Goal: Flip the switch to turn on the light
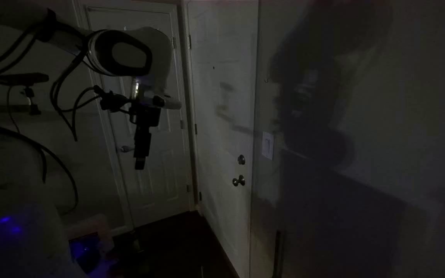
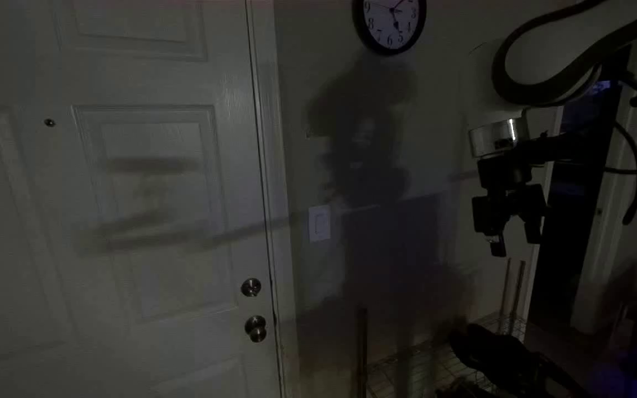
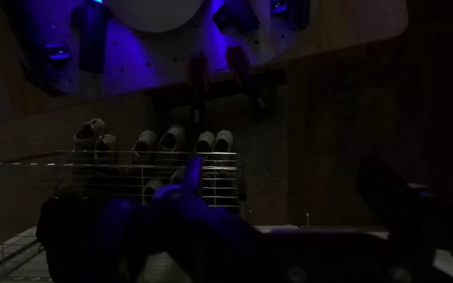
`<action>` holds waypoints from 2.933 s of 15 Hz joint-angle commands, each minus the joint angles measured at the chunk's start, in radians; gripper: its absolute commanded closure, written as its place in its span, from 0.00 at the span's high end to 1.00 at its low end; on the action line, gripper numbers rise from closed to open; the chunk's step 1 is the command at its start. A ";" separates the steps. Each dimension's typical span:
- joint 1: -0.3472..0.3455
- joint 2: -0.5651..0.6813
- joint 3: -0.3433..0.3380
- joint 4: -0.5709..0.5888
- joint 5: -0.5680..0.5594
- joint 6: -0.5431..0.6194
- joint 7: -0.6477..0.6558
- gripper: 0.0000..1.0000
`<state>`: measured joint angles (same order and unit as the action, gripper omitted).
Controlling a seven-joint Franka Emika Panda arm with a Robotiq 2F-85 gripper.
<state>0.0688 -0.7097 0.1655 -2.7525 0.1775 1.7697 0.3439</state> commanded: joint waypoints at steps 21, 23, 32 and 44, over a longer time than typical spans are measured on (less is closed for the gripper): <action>-0.018 0.450 0.014 0.213 -0.068 0.500 0.021 1.00; -0.019 0.511 0.014 0.253 -0.102 0.544 0.043 1.00; 0.005 0.604 -0.006 0.327 -0.202 0.640 0.118 1.00; 0.009 0.623 -0.003 0.345 -0.228 0.645 0.133 0.75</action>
<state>0.0679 -0.0920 0.1689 -2.4156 -0.0337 2.4152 0.4734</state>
